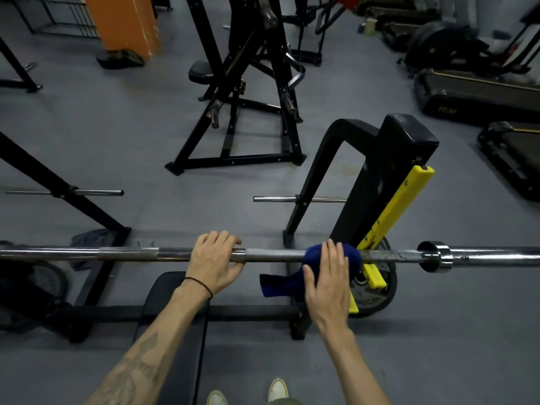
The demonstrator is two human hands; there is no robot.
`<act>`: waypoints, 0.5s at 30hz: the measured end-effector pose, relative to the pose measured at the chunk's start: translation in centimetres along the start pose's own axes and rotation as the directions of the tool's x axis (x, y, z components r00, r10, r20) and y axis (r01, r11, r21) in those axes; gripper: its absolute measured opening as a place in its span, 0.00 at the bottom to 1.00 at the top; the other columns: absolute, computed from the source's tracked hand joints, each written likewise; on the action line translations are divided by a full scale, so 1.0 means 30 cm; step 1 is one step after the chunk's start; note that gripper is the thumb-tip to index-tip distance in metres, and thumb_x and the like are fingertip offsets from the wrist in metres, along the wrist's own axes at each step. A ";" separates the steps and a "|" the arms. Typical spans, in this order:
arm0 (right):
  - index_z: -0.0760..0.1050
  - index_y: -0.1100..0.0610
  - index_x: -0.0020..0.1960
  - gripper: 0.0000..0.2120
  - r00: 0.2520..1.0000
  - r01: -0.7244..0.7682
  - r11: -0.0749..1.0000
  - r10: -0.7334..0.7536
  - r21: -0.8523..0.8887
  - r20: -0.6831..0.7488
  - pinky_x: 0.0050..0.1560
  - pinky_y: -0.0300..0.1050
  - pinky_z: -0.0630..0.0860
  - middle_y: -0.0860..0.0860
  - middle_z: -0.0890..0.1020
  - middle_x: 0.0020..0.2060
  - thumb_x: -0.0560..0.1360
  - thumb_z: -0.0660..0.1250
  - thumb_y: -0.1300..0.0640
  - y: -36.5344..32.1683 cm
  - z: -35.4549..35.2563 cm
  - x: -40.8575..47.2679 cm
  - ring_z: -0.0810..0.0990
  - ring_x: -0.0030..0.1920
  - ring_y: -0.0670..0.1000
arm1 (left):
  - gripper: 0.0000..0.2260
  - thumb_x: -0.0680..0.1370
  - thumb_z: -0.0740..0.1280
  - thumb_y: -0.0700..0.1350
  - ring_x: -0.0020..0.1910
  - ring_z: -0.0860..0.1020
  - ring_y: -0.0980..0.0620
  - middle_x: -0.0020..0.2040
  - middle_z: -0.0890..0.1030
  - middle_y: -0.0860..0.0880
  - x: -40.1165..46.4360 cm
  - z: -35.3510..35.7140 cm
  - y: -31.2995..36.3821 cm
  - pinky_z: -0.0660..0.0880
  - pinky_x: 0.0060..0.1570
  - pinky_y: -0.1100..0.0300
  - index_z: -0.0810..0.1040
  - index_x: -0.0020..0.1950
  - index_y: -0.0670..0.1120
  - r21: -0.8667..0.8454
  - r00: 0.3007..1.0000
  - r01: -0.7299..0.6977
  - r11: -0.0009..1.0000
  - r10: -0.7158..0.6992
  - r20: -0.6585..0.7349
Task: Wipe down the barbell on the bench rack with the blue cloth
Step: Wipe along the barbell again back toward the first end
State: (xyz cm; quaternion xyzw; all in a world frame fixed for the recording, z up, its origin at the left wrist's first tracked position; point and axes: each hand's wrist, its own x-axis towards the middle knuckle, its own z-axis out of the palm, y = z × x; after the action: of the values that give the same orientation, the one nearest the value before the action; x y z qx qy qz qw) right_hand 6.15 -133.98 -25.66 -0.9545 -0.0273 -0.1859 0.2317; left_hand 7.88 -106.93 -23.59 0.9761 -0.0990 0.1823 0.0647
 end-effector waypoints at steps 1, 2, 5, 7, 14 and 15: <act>0.59 0.63 0.82 0.37 0.997 -0.082 0.996 0.082 0.041 -0.005 0.83 0.55 0.47 0.57 0.59 0.82 0.84 0.47 0.35 -0.056 0.027 -0.003 0.49 0.84 0.54 | 0.17 0.73 0.68 0.61 0.42 0.72 0.51 0.43 0.74 0.54 0.004 -0.002 0.000 0.71 0.47 0.53 0.77 0.52 0.51 -0.020 1.000 -0.006 1.000 0.006 0.002; 0.58 0.63 0.82 0.39 0.994 -0.110 0.991 0.109 0.081 0.020 0.83 0.56 0.46 0.57 0.58 0.82 0.84 0.47 0.34 -0.120 0.053 -0.009 0.47 0.84 0.54 | 0.18 0.73 0.67 0.64 0.41 0.72 0.51 0.43 0.74 0.54 0.006 -0.002 -0.005 0.71 0.48 0.54 0.76 0.50 0.51 -0.036 1.000 -0.016 0.999 0.016 0.007; 0.57 0.62 0.83 0.39 0.975 0.155 0.986 -0.162 0.059 0.154 0.83 0.56 0.45 0.56 0.57 0.83 0.84 0.48 0.34 -0.182 0.073 -0.037 0.47 0.84 0.54 | 0.21 0.73 0.64 0.69 0.41 0.71 0.52 0.42 0.73 0.55 -0.004 0.001 -0.026 0.71 0.46 0.54 0.74 0.48 0.52 -0.068 0.998 -0.053 0.996 0.055 0.019; 0.57 0.60 0.83 0.35 0.919 0.348 0.937 -0.339 -0.010 0.200 0.81 0.56 0.52 0.54 0.58 0.83 0.85 0.50 0.37 -0.086 0.033 -0.011 0.50 0.84 0.52 | 0.22 0.74 0.61 0.70 0.39 0.70 0.53 0.42 0.72 0.55 -0.005 -0.001 -0.036 0.70 0.44 0.56 0.73 0.47 0.52 -0.086 0.998 -0.047 0.995 0.050 0.034; 0.59 0.63 0.82 0.38 0.993 -0.116 0.987 0.116 0.111 0.005 0.82 0.59 0.49 0.55 0.58 0.82 0.84 0.48 0.35 -0.111 0.039 -0.015 0.46 0.84 0.52 | 0.22 0.74 0.62 0.70 0.38 0.69 0.53 0.42 0.71 0.54 -0.013 0.007 -0.032 0.69 0.39 0.57 0.75 0.47 0.51 -0.112 1.000 -0.017 0.994 0.018 0.002; 0.58 0.63 0.82 0.40 0.996 -0.087 0.987 0.083 0.138 0.036 0.83 0.57 0.45 0.56 0.57 0.82 0.84 0.47 0.33 -0.172 0.059 -0.027 0.46 0.84 0.53 | 0.22 0.74 0.62 0.70 0.38 0.70 0.52 0.42 0.72 0.54 -0.015 0.009 -0.034 0.69 0.39 0.56 0.76 0.47 0.51 -0.118 1.000 -0.027 0.993 0.026 -0.010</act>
State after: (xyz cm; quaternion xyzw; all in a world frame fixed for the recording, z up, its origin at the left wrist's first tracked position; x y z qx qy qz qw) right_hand 5.30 -128.55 -25.18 -0.9389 -0.0031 -0.1592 0.3053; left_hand 7.79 -105.89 -24.09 0.9683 -0.1225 0.1813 0.1204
